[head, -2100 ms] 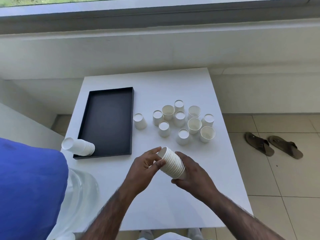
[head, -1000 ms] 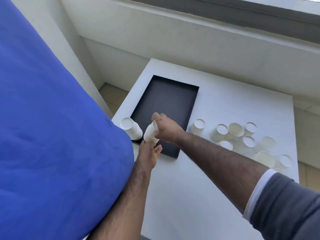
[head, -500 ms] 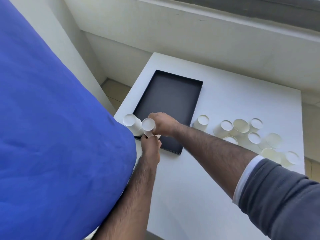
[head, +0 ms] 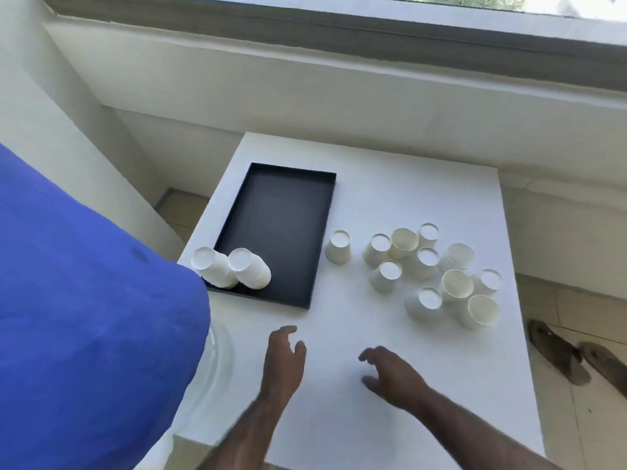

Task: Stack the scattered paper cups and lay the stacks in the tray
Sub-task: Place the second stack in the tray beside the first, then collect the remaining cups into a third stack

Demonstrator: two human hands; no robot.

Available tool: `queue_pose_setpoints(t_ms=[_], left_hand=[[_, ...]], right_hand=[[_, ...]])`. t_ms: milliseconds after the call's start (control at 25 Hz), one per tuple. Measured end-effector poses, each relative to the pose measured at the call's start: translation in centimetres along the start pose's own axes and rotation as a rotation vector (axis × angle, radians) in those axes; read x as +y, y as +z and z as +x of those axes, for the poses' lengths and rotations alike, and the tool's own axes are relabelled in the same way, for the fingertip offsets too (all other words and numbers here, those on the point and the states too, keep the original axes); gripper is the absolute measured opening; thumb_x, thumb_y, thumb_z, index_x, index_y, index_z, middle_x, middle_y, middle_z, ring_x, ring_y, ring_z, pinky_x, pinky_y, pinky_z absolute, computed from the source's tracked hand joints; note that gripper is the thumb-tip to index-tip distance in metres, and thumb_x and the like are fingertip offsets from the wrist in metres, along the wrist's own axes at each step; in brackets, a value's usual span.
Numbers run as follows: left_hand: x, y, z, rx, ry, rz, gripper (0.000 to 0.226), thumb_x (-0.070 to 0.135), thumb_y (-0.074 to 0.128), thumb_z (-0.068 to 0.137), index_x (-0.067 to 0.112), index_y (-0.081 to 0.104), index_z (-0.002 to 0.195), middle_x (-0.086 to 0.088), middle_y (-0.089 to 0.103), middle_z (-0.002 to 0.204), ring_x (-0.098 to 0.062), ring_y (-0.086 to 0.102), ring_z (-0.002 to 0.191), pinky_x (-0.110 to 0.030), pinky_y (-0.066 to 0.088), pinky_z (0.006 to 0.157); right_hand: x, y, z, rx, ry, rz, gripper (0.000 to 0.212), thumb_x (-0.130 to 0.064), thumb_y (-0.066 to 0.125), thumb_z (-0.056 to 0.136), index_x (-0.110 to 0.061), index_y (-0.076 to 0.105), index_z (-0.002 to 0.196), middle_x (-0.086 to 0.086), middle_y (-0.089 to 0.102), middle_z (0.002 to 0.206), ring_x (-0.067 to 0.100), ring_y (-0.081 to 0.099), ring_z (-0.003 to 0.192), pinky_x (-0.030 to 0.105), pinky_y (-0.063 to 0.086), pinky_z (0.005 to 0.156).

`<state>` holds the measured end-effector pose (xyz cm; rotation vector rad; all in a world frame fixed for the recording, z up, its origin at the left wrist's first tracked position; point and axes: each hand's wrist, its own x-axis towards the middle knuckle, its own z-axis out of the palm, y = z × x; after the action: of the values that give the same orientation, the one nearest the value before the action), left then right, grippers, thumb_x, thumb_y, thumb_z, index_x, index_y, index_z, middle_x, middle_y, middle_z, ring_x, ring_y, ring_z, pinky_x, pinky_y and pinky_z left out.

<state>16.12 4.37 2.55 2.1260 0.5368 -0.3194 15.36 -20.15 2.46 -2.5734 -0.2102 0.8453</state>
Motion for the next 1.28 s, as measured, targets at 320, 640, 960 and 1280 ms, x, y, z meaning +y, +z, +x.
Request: queue_pose_setpoints(t_ms=[320, 640, 960, 1280], left_hand=[[-2.0, 3.6, -4.7, -0.366, 0.333, 0.752, 0.056, 0.034, 0.047, 0.104, 0.026, 0.032, 0.158, -0.001, 0.004, 0.174, -0.020, 0.011, 0.160, -0.036, 0.028, 0.122], [8.8, 5.9, 0.4, -0.306, 0.418, 0.587, 0.064, 0.030, 0.059, 0.100, 0.023, 0.033, 0.158, -0.001, 0.015, 0.172, -0.023, 0.023, 0.156, -0.042, 0.035, 0.119], [15.6, 8.8, 3.2, -0.272, 0.465, 0.442, 0.059, 0.028, 0.057, 0.101, 0.020, 0.036, 0.156, -0.001, 0.028, 0.166, -0.026, 0.033, 0.148, -0.044, 0.036, 0.115], [11.2, 6.8, 2.0, -0.180, 0.566, 0.390, 0.037, 0.018, 0.057, 0.100, 0.022, 0.059, 0.137, 0.005, 0.052, 0.147, -0.020, 0.047, 0.134, -0.028, 0.040, 0.100]], right_hand=[[8.5, 6.6, -13.7, 0.099, 0.112, 0.077, 0.038, -0.040, 0.052, 0.095, -0.031, 0.056, 0.132, -0.010, 0.051, 0.136, 0.013, 0.049, 0.128, 0.024, 0.045, 0.098], [8.0, -4.1, -8.1, 0.369, 0.231, 0.050, 0.043, -0.029, 0.057, 0.097, -0.021, 0.050, 0.138, 0.002, 0.048, 0.134, 0.024, 0.051, 0.123, 0.036, 0.052, 0.087], [7.6, -12.5, 0.9, 0.368, 0.243, -0.255, 0.072, -0.022, 0.065, 0.088, -0.022, 0.032, 0.152, 0.017, 0.039, 0.133, 0.037, 0.053, 0.105, 0.041, 0.053, 0.065], [6.6, -8.2, 0.7, 0.363, 0.146, -0.368, 0.035, -0.007, 0.060, 0.085, -0.013, 0.052, 0.118, 0.014, 0.049, 0.118, 0.036, 0.056, 0.090, 0.038, 0.041, 0.054]])
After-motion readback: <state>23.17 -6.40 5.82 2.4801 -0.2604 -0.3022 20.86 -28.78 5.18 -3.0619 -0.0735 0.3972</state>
